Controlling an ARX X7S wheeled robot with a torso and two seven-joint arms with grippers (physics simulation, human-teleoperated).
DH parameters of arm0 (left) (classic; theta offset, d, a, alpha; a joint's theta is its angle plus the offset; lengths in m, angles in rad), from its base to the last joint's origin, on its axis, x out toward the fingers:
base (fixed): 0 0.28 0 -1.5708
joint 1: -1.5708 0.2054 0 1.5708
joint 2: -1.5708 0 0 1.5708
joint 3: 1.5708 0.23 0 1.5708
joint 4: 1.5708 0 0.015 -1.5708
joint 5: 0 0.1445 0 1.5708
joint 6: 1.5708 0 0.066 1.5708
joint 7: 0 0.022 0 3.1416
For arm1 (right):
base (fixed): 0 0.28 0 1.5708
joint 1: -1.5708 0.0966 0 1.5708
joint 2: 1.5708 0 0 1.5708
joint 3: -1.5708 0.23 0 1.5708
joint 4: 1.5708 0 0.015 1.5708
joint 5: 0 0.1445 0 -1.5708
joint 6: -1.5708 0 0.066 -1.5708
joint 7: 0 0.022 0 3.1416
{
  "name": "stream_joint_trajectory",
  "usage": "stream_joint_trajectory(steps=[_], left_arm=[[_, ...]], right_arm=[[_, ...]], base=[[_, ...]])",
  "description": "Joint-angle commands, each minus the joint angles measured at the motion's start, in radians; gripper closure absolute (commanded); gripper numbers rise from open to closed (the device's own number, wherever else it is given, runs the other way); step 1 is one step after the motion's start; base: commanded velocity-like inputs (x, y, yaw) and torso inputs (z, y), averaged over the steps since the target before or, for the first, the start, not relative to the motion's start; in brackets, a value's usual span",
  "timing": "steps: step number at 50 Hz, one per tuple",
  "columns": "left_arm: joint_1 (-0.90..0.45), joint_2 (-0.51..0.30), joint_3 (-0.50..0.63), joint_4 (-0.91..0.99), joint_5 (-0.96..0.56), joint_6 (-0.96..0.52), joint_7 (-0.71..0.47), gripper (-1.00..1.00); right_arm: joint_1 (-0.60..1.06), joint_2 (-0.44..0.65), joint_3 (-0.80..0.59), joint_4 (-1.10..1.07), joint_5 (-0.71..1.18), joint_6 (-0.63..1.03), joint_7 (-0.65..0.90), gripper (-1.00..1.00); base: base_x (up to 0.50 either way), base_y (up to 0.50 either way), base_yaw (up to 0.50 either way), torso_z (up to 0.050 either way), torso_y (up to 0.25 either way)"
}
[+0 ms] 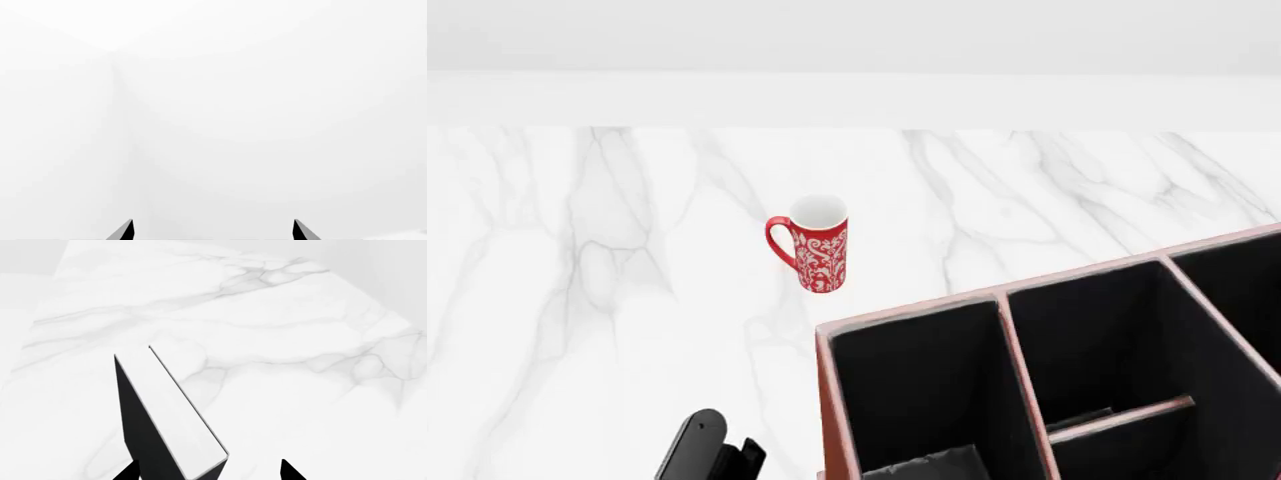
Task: Pick up the book and place it in the left compartment of the caddy.
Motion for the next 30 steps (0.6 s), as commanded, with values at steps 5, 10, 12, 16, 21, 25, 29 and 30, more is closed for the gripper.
stream_joint_trajectory(steps=[5, 10, 12, 16, 21, 25, 29, 30], left_arm=[[-0.029, 0.024, 0.002, 0.001, 0.037, -0.049, 0.030, -1.00], [-0.029, 0.024, 0.004, 0.001, 0.039, -0.050, 0.031, -1.00], [-0.027, 0.024, 0.001, 0.001, 0.037, -0.048, 0.031, -1.00], [-0.032, 0.024, 0.005, 0.001, 0.042, -0.054, 0.032, -1.00], [-0.038, 0.024, 0.017, 0.001, 0.056, -0.064, 0.034, -1.00], [-0.036, 0.024, 0.014, 0.001, 0.053, -0.062, 0.035, -1.00], [-0.033, 0.024, 0.011, 0.001, 0.050, -0.059, 0.034, -1.00], [-0.033, 0.024, 0.011, 0.001, 0.050, -0.058, 0.033, -1.00]], right_arm=[[-0.004, -0.046, 0.027, 0.058, 0.006, -0.023, -0.058, -1.00], [-0.011, -0.056, 0.025, 0.066, 0.008, -0.030, -0.067, -1.00], [-0.012, -0.059, 0.023, 0.070, 0.006, -0.032, -0.070, -1.00], [-0.012, -0.066, 0.026, 0.087, 0.007, -0.038, -0.077, -1.00], [-0.021, -0.079, 0.029, 0.112, 0.007, -0.050, -0.083, -1.00], [-0.024, -0.082, 0.027, 0.114, 0.007, -0.051, -0.086, -1.00], [-0.023, -0.085, 0.029, 0.121, 0.008, -0.054, -0.089, -1.00], [-0.024, -0.086, 0.030, 0.126, 0.009, -0.055, -0.091, -1.00]], base=[[0.00, 0.00, 0.00, 0.000, 0.000], [0.00, 0.00, 0.00, 0.000, 0.000], [0.00, 0.00, 0.00, 0.000, 0.000], [0.00, 0.00, 0.00, 0.000, 0.000], [0.00, 0.00, 0.00, 0.000, 0.000], [0.00, 0.00, 0.00, 0.000, 0.000], [0.00, 0.00, 0.00, 0.000, 0.000], [0.00, 0.00, 0.00, 0.000, 0.000]])
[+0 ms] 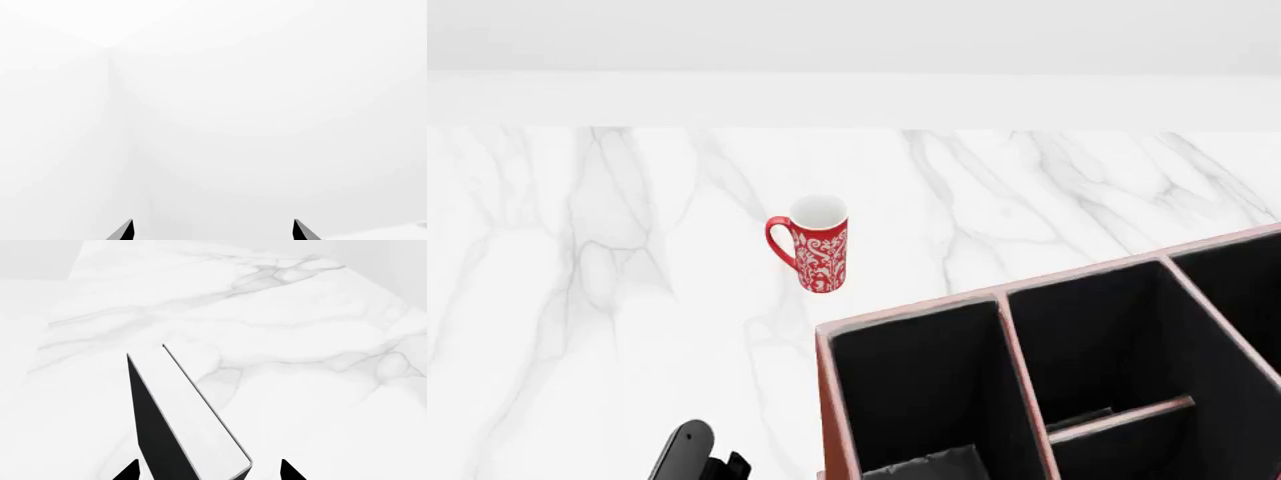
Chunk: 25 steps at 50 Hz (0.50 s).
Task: Pick up the book and place it in the left compartment of the caddy.
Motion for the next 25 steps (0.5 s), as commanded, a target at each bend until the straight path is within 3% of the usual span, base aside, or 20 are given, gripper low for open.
stream_joint_trajectory(steps=[1, 25], left_arm=[[0.006, 0.024, -0.023, 0.002, 0.005, -0.003, 0.014, -1.00], [-0.019, 0.024, -0.007, 0.002, 0.030, -0.036, 0.028, -1.00]], right_arm=[[-0.003, -0.033, 0.030, 0.043, 0.005, -0.019, -0.039, -1.00], [-0.012, -0.079, 0.034, 0.135, -0.001, -0.056, -0.073, -1.00]], base=[[0.00, 0.00, 0.00, 0.000, 0.000], [0.00, 0.00, 0.00, 0.000, 0.000]])
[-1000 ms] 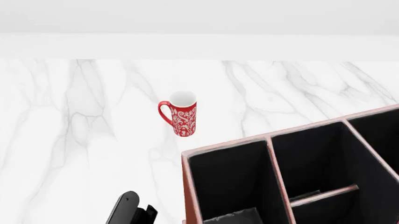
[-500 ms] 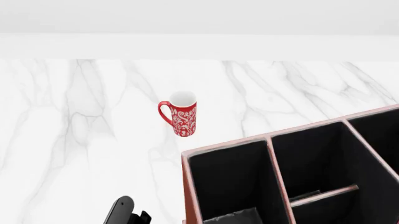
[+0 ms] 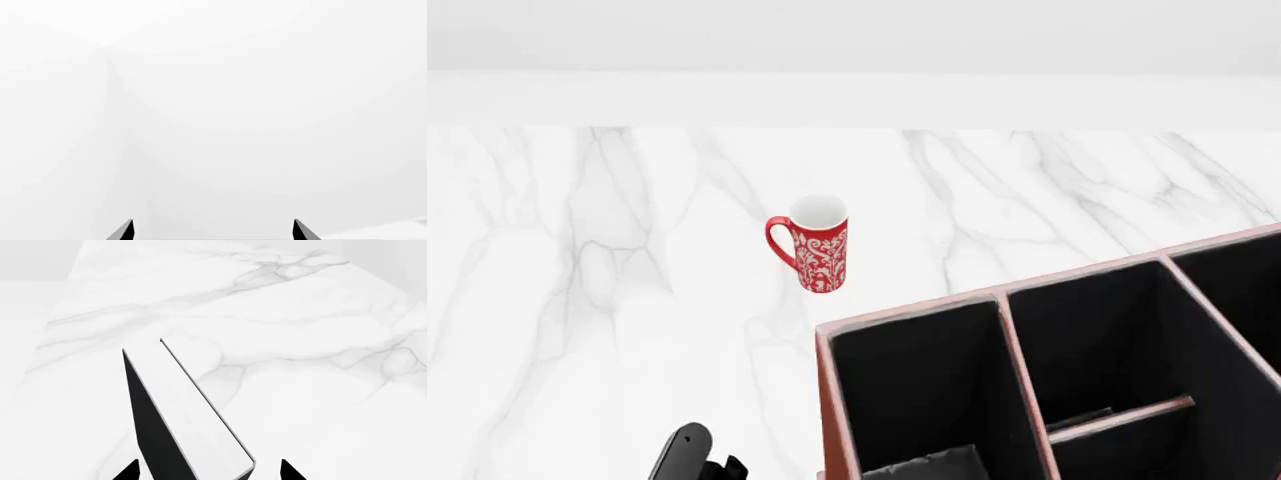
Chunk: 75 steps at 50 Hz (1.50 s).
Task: Pick up the book and place it in the left compartment of the caddy.
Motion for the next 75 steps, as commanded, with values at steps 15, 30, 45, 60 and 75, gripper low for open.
stream_joint_trajectory(steps=[15, 30, 45, 60, 75], left_arm=[[-0.015, 0.024, -0.009, 0.001, 0.022, -0.032, 0.024, -1.00], [-0.016, 0.024, -0.006, 0.001, 0.026, -0.037, 0.024, -1.00], [-0.027, 0.024, 0.000, 0.001, 0.039, -0.053, 0.031, -1.00], [-0.020, 0.024, -0.002, 0.001, 0.033, -0.043, 0.027, -1.00], [-0.002, 0.024, -0.016, 0.001, 0.006, -0.017, 0.018, -1.00]], right_arm=[[-0.006, -0.051, 0.028, 0.084, 0.002, -0.032, -0.055, -1.00], [-0.010, -0.066, 0.026, 0.116, -0.002, -0.040, -0.064, -1.00], [-0.020, -0.088, 0.025, 0.168, -0.012, -0.073, -0.083, -1.00], [-0.029, -0.072, 0.020, 0.147, -0.031, -0.101, -0.066, 1.00], [-0.033, 0.033, 0.034, -0.149, -0.045, -0.066, 0.091, 1.00]], base=[[0.00, 0.00, 0.00, 0.000, 0.000], [0.00, 0.00, 0.00, 0.000, 0.000], [0.00, 0.00, 0.00, 0.000, 0.000], [0.00, 0.00, 0.00, 0.000, 0.000], [0.00, 0.00, 0.00, 0.000, 0.000]])
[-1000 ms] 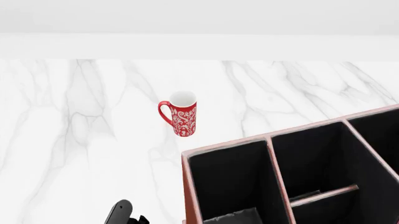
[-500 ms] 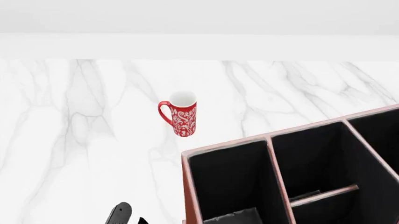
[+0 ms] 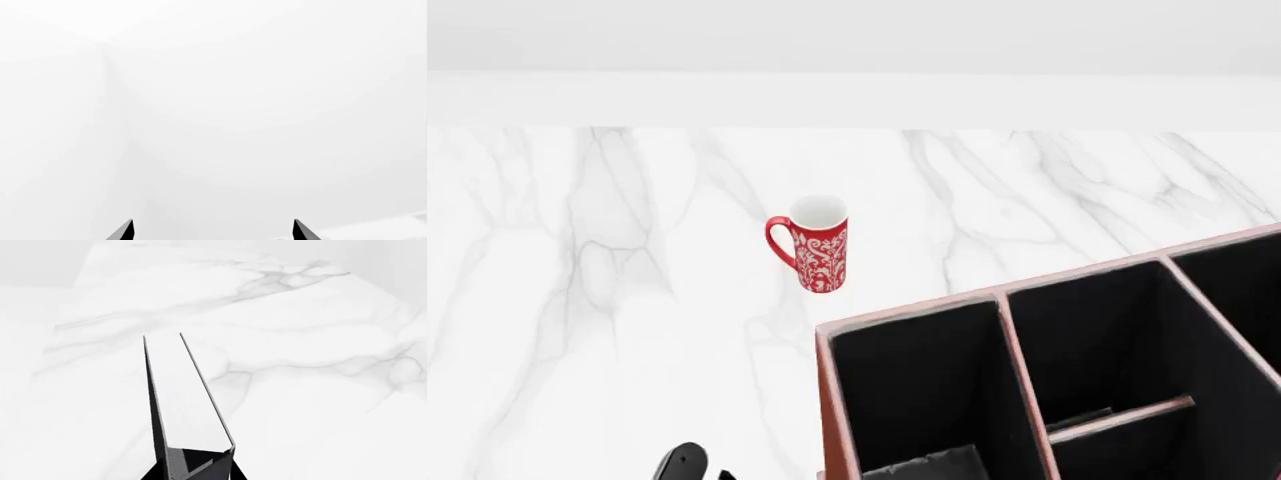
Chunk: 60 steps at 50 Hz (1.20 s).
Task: Pick up the book and place it in the left compartment of the caddy.
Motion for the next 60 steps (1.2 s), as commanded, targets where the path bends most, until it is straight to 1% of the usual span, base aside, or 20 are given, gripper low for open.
stream_joint_trajectory(steps=[1, 3, 6, 14, 18, 24, 50, 60], left_arm=[[0.022, 0.024, -0.036, 0.002, -0.019, 0.022, 0.006, -1.00], [0.024, 0.024, -0.038, 0.002, -0.022, 0.027, 0.005, -1.00], [0.028, 0.024, -0.044, 0.002, -0.031, 0.034, 0.003, -1.00], [0.037, 0.024, -0.056, 0.002, -0.046, 0.049, 0.000, -1.00], [0.037, 0.024, -0.053, 0.002, -0.044, 0.050, -0.001, -1.00], [0.039, 0.024, -0.057, 0.002, -0.050, 0.057, -0.002, -1.00], [0.057, 0.024, -0.061, 0.002, -0.067, 0.088, -0.010, -1.00], [0.067, 0.024, -0.062, 0.002, -0.075, 0.100, -0.016, -1.00]], right_arm=[[0.007, 0.041, 0.053, -0.181, -0.012, 0.035, 0.108, 1.00], [0.007, 0.046, 0.056, -0.196, -0.029, 0.040, 0.146, 1.00], [0.000, 0.056, 0.061, -0.214, -0.069, -0.011, 0.174, 1.00], [0.010, 0.084, 0.080, -0.305, -0.063, 0.021, 0.238, 1.00], [0.008, 0.098, 0.105, -0.349, -0.062, 0.032, 0.304, 1.00], [0.013, 0.127, 0.122, -0.426, -0.061, 0.054, 0.360, 1.00], [0.055, 0.245, 0.185, -0.735, -0.054, 0.145, 0.535, 1.00], [0.064, 0.314, 0.220, -0.883, -0.044, 0.175, 0.611, 1.00]], base=[[0.00, 0.00, 0.00, 0.000, 0.000], [0.00, 0.00, 0.00, 0.000, 0.000], [0.00, 0.00, 0.00, 0.000, 0.000], [0.00, 0.00, 0.00, 0.000, 0.000], [0.00, 0.00, 0.00, 0.000, 0.000], [0.00, 0.00, 0.00, 0.000, 0.000], [0.00, 0.00, 0.00, 0.000, 0.001], [0.00, 0.00, 0.00, 0.000, 0.001]])
